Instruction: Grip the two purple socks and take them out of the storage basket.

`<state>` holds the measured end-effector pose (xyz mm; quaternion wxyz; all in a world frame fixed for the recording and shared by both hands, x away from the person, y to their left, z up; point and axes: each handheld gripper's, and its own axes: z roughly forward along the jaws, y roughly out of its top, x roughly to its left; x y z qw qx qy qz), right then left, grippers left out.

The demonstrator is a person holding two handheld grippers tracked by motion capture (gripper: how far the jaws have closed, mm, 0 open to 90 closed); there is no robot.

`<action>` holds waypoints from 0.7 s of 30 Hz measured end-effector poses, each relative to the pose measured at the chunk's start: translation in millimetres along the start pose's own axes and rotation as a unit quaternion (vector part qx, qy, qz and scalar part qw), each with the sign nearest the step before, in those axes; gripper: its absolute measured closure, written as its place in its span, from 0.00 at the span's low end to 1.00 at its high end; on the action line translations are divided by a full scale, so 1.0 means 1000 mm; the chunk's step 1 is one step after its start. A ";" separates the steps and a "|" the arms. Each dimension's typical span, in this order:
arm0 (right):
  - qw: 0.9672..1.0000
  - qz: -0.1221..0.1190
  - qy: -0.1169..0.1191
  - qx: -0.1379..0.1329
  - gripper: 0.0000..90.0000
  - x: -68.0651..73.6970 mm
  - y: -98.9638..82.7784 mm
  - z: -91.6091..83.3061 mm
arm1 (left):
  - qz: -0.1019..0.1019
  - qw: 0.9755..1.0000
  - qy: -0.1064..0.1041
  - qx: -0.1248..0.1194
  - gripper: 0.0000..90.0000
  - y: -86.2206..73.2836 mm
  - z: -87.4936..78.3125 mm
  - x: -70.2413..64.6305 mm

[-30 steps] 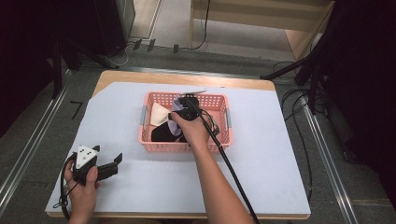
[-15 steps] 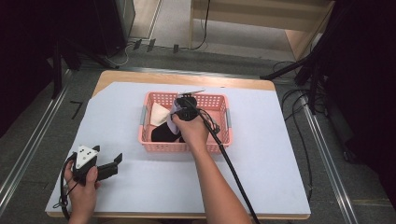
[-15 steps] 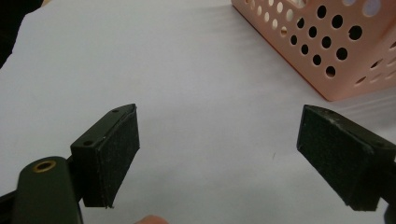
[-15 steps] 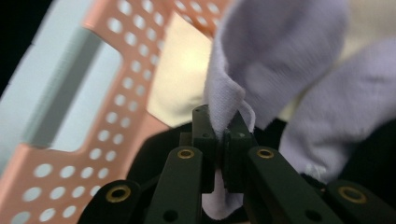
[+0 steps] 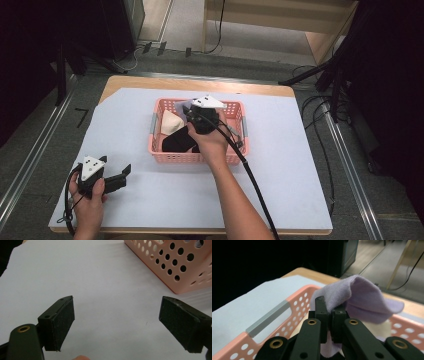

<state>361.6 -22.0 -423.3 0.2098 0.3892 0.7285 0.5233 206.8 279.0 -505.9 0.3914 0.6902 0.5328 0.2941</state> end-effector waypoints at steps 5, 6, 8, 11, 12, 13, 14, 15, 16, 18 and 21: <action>0.999 -0.013 -0.016 -0.033 0.96 -0.004 0.002 -0.012 | 0.001 1.000 0.000 0.000 0.16 0.000 0.000 0.000; 0.999 -0.014 -0.020 -0.039 0.96 -0.005 0.002 -0.014 | 0.000 1.000 0.000 0.000 0.16 0.000 0.000 0.000; 0.998 -0.014 -0.024 -0.050 0.96 -0.008 0.003 -0.019 | 0.000 1.000 0.000 0.000 0.16 0.000 0.000 0.000; 0.998 -0.015 -0.034 -0.060 0.96 -0.013 0.004 -0.026 | 0.001 1.000 0.002 0.001 0.16 0.000 0.000 0.000; 0.997 -0.015 -0.038 -0.064 0.96 -0.015 0.004 -0.028 | 0.001 1.000 0.002 0.001 0.16 0.000 0.000 0.000; 0.997 -0.013 -0.041 -0.066 0.96 -0.017 0.005 -0.030 | 0.001 1.000 0.002 0.001 0.16 0.000 0.000 0.000; 0.996 -0.014 -0.045 -0.070 0.96 -0.019 0.005 -0.033 | 0.001 1.000 0.002 0.001 0.16 0.000 0.000 0.000; 0.996 -0.013 -0.049 -0.073 0.96 -0.022 0.006 -0.035 | 0.001 1.000 0.002 0.001 0.16 0.000 0.000 0.000; 0.996 -0.009 -0.052 -0.075 0.96 -0.023 0.006 -0.038 | 0.001 1.000 0.002 0.001 0.16 0.000 0.000 0.000; 0.995 -0.011 -0.062 -0.083 0.96 -0.029 0.007 -0.043 | 0.001 1.000 0.002 0.001 0.16 0.000 0.000 0.000; 0.993 -0.006 -0.075 -0.095 0.96 -0.037 0.009 -0.052 | 0.001 1.000 0.003 0.002 0.16 0.000 0.000 0.000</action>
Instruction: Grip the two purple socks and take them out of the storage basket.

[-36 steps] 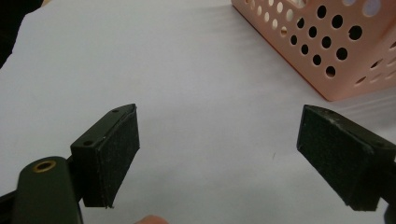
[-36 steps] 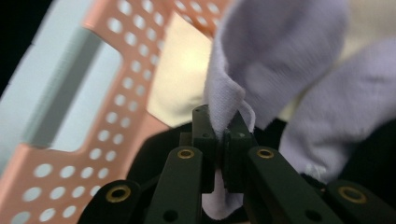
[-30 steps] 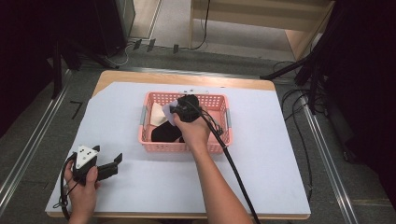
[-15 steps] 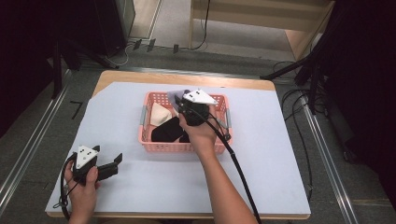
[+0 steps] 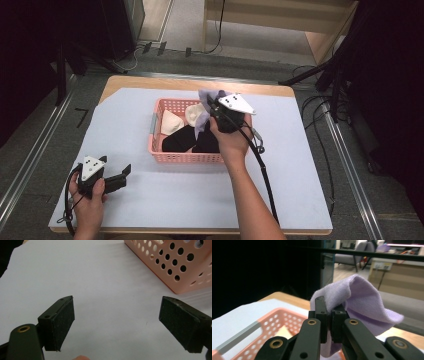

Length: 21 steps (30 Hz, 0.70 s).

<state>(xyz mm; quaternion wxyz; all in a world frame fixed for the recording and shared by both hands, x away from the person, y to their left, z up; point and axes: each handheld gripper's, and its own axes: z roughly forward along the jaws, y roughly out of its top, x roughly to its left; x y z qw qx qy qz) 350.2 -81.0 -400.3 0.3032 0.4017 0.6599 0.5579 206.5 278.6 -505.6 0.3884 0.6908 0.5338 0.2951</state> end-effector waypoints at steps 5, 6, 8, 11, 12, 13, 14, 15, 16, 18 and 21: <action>1.000 0.004 -0.021 -0.014 0.96 -0.018 0.002 -0.010 | 0.000 1.000 0.001 -0.001 0.16 0.000 0.000 0.000; 1.000 0.004 -0.021 -0.014 0.96 -0.018 0.002 -0.010 | 0.000 1.000 0.001 -0.001 0.16 0.000 0.000 0.000; 0.999 0.006 -0.034 -0.017 0.96 -0.028 0.002 -0.017 | 0.000 1.000 0.000 -0.001 0.16 0.000 0.000 0.000; 0.999 0.010 -0.046 -0.018 0.96 -0.039 0.000 -0.023 | 0.001 1.000 0.001 -0.003 0.16 0.000 0.000 0.000; 0.999 0.012 -0.050 -0.018 0.96 -0.042 -0.001 -0.025 | 0.001 1.000 0.001 -0.003 0.16 0.000 0.000 0.000; 0.998 0.015 -0.054 -0.018 0.96 -0.044 -0.002 -0.027 | 0.001 1.000 0.001 -0.003 0.16 0.000 0.000 0.000; 0.998 0.013 -0.057 -0.019 0.96 -0.048 -0.003 -0.028 | 0.002 1.000 0.001 -0.004 0.16 0.000 0.000 -0.001; 0.998 0.015 -0.060 -0.019 0.96 -0.051 -0.004 -0.030 | 0.002 1.000 0.001 -0.004 0.16 0.000 0.000 -0.001; 0.998 0.015 -0.060 -0.019 0.96 -0.051 -0.004 -0.030 | 0.002 1.000 0.001 -0.004 0.16 0.000 0.000 -0.001; 0.997 0.016 -0.072 -0.017 0.96 -0.059 -0.008 -0.035 | 0.004 1.000 0.002 -0.004 0.16 0.000 0.000 -0.001; 0.996 0.019 -0.084 -0.014 0.96 -0.068 -0.014 -0.041 | 0.004 1.000 0.003 -0.006 0.16 0.000 0.000 -0.001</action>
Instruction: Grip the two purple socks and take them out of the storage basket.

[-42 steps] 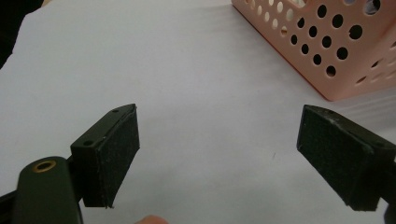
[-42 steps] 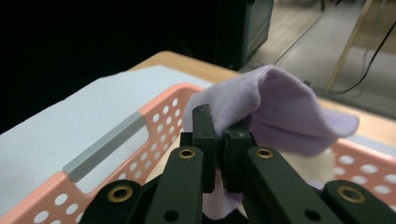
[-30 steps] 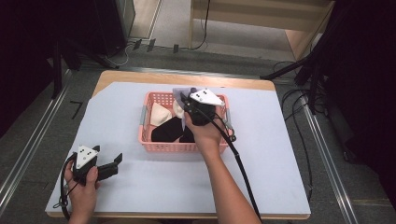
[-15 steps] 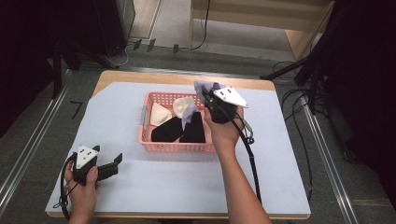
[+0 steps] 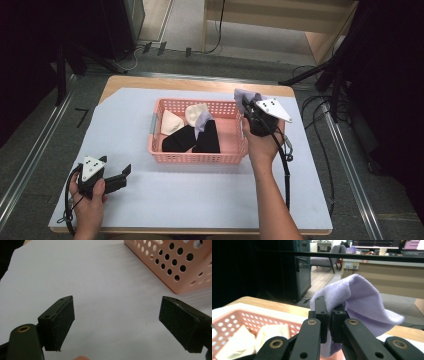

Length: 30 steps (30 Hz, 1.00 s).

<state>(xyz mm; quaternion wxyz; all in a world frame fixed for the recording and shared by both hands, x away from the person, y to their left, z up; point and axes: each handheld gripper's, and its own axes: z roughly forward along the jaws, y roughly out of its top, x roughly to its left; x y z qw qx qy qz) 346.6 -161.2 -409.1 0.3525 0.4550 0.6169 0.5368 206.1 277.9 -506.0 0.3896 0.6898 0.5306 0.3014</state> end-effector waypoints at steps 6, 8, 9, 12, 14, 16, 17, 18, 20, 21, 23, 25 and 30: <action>0.999 -0.001 -0.026 0.021 0.96 -0.020 -0.014 -0.007 | 0.002 1.000 -0.001 -0.001 0.16 0.000 -0.001 0.000; 0.999 0.005 -0.034 0.026 0.96 -0.026 -0.020 -0.009 | 0.002 1.000 0.000 0.000 0.16 0.000 0.000 0.000; 0.999 0.008 -0.036 0.030 0.96 -0.029 -0.023 -0.010 | 0.002 1.000 -0.001 0.001 0.16 0.000 0.000 0.000; 0.998 0.015 -0.049 0.044 0.96 -0.037 -0.035 -0.012 | 0.004 1.000 0.001 0.001 0.16 0.000 -0.001 -0.001; 0.997 0.023 -0.056 0.055 0.96 -0.042 -0.044 -0.014 | 0.004 1.000 0.000 0.000 0.16 0.000 -0.001 -0.001; 0.996 0.029 -0.060 0.065 0.96 -0.047 -0.053 -0.016 | 0.006 1.000 0.002 -0.002 0.16 0.000 -0.001 -0.001; 0.995 0.034 -0.063 0.072 0.95 -0.049 -0.057 -0.017 | 0.006 1.000 0.002 -0.002 0.16 0.000 -0.001 -0.001; 0.994 0.039 -0.065 0.080 0.94 -0.052 -0.062 -0.018 | 0.010 1.000 0.002 -0.002 0.16 0.000 -0.001 -0.001; 0.992 0.060 -0.062 0.090 0.90 -0.057 -0.069 -0.021 | 0.010 1.000 0.002 -0.002 0.16 0.000 -0.001 -0.001; 0.990 0.082 -0.057 0.095 0.87 -0.060 -0.072 -0.023 | 0.010 1.000 0.002 -0.002 0.16 0.000 -0.001 -0.001; 0.986 0.127 -0.046 0.093 0.77 -0.065 -0.076 -0.029 | 0.009 1.000 0.002 -0.004 0.16 0.000 -0.001 -0.001; 0.984 0.146 -0.053 0.089 0.74 -0.071 -0.080 -0.036 | 0.008 1.000 0.002 -0.004 0.16 0.000 -0.001 -0.001; 0.981 0.163 -0.070 0.077 0.64 -0.082 -0.081 -0.052 | 0.009 1.000 0.003 -0.003 0.16 0.000 -0.001 -0.001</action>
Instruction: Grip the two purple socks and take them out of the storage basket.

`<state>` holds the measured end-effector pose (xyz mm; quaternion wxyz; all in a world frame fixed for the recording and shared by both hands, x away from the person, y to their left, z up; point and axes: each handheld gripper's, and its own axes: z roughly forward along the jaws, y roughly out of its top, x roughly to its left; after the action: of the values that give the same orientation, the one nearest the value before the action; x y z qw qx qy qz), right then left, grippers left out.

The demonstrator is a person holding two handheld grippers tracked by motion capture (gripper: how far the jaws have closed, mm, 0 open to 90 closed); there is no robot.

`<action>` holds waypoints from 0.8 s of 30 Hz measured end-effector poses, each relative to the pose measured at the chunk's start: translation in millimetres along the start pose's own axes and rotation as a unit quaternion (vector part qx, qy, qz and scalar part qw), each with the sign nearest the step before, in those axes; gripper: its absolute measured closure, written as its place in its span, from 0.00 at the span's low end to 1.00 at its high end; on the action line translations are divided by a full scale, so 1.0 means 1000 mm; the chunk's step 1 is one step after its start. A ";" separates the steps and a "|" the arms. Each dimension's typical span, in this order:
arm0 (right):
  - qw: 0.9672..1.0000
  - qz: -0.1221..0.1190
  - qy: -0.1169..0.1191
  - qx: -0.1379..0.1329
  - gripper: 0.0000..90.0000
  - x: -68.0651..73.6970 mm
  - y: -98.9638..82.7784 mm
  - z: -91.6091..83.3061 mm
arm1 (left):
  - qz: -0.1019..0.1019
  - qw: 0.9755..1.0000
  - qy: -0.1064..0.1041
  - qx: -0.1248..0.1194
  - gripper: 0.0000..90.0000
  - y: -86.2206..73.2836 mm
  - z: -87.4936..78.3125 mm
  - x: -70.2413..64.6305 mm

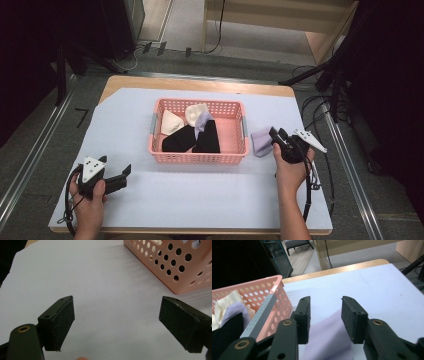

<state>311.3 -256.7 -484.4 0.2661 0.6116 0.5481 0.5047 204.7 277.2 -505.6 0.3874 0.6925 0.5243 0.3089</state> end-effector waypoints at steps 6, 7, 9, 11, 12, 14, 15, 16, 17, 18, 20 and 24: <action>1.000 -0.004 0.016 -0.024 0.63 0.008 0.007 -0.015 | 0.001 1.000 0.002 0.004 0.16 0.000 0.000 -0.001; 0.999 -0.007 0.023 -0.029 0.63 0.012 0.008 -0.016 | 0.001 1.000 0.002 0.004 0.16 0.000 0.000 -0.001; 0.999 -0.019 0.035 -0.028 0.63 0.022 0.011 -0.016 | 0.001 1.000 0.001 0.003 0.16 0.000 0.000 -0.001; 0.998 -0.033 0.044 -0.030 0.64 0.034 0.013 -0.015 | 0.001 1.000 0.001 0.003 0.16 0.000 0.000 -0.001; 0.998 -0.038 0.047 -0.026 0.64 0.040 0.014 -0.014 | 0.001 1.000 0.001 0.003 0.16 0.000 0.000 -0.001; 0.997 -0.052 0.059 -0.026 0.64 0.055 0.016 -0.010 | 0.001 1.000 0.001 0.002 0.16 0.000 0.000 -0.001; 0.997 -0.052 0.059 -0.026 0.64 0.055 0.016 -0.010 | 0.001 1.000 0.001 0.002 0.16 0.000 0.000 -0.001; 0.996 -0.058 0.068 -0.024 0.64 0.067 0.018 -0.006 | 0.001 1.000 0.001 0.002 0.16 0.000 0.000 -0.001; 0.996 -0.058 0.068 -0.024 0.64 0.067 0.018 -0.006 | 0.001 1.000 0.001 0.002 0.16 0.000 0.000 -0.001; 0.995 -0.068 0.077 -0.019 0.64 0.081 0.018 0.001 | 0.000 1.000 0.000 0.002 0.16 0.000 0.000 -0.001; 0.993 -0.077 0.083 -0.014 0.65 0.091 0.018 0.006 | 0.000 1.000 0.000 0.001 0.16 0.000 0.000 -0.001; 0.993 -0.087 0.083 -0.002 0.65 0.108 0.017 0.017 | 0.001 1.000 0.000 0.001 0.16 0.000 0.000 -0.001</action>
<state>321.7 -155.9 -440.4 0.2635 0.5171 0.6182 0.5301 204.6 276.3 -505.7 0.3864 0.6936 0.5239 0.3083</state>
